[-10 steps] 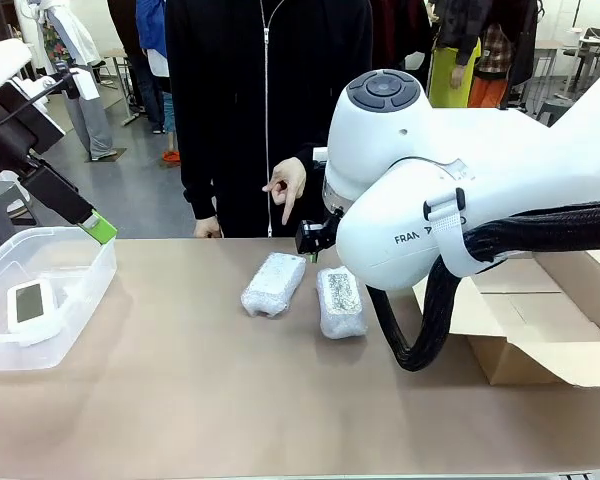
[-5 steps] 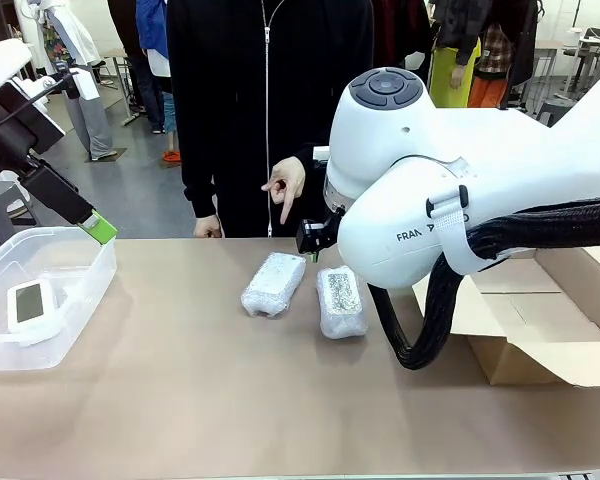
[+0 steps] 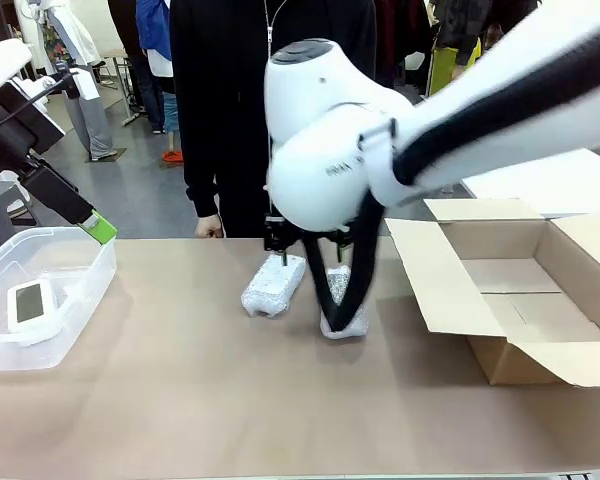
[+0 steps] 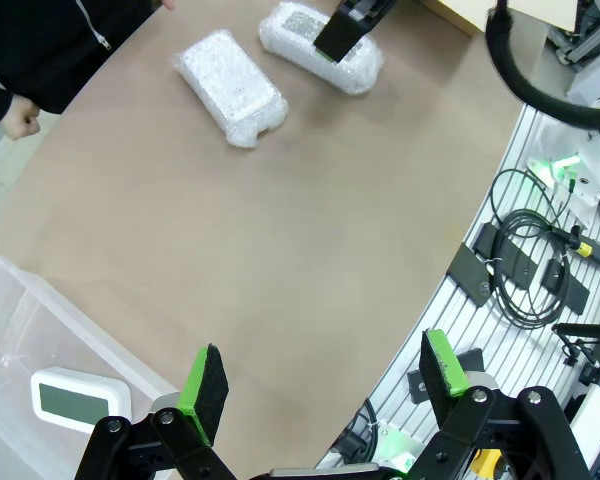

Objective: Separate and place wrapped and unwrapped clocks.
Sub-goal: Pick up the Digital clock indicated by the person.

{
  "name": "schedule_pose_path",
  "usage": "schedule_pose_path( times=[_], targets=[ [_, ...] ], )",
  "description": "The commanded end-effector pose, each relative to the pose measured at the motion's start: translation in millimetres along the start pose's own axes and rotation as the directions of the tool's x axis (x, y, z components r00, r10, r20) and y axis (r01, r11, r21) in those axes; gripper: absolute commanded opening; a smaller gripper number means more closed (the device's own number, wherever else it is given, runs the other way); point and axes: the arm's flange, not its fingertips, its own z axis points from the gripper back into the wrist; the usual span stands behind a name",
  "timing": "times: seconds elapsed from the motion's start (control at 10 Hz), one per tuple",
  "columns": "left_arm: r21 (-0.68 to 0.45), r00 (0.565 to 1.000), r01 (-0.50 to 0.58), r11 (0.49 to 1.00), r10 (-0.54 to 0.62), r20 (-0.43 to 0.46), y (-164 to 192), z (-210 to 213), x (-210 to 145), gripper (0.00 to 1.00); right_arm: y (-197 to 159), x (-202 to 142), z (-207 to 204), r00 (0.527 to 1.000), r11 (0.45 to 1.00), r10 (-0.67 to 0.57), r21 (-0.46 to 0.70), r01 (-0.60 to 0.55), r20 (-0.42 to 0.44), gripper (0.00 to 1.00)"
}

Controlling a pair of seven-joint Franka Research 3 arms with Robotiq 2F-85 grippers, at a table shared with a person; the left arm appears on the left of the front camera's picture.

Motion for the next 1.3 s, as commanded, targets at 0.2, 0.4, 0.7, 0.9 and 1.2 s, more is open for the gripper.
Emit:
schedule_pose_path(
  times=[0.2,0.4,0.7,0.9,1.2],
  targets=[
    [-0.003,1.0,-0.004,1.0,0.004,0.002,0.6,0.0,-0.1,1.0,43.6,22.0,-35.7,0.975,0.969,-0.214,0.11,0.22,-0.067,1.0],
    [-0.003,1.0,-0.004,1.0,0.004,0.002,0.6,0.0,-0.1,1.0,32.7,16.7,-58.8,0.956,0.943,-0.292,0.16,0.293,-0.029,1.0],
    [-0.003,1.0,-0.004,1.0,0.004,0.002,0.6,0.0,-0.1,1.0,32.9,24.8,-70.9,0.912,0.893,-0.408,0.194,0.406,-0.031,1.0],
    [-0.003,1.0,-0.004,1.0,0.004,0.002,0.6,0.0,-0.1,1.0,38.1,32.7,-77.8,0.909,0.898,-0.416,0.148,0.415,-0.026,1.0],
    [-0.003,1.0,-0.004,1.0,0.004,0.002,0.6,0.0,-0.1,1.0,48.9,50.9,-85.0,0.93,0.922,-0.367,0.118,0.368,-0.033,1.0]
  ],
)
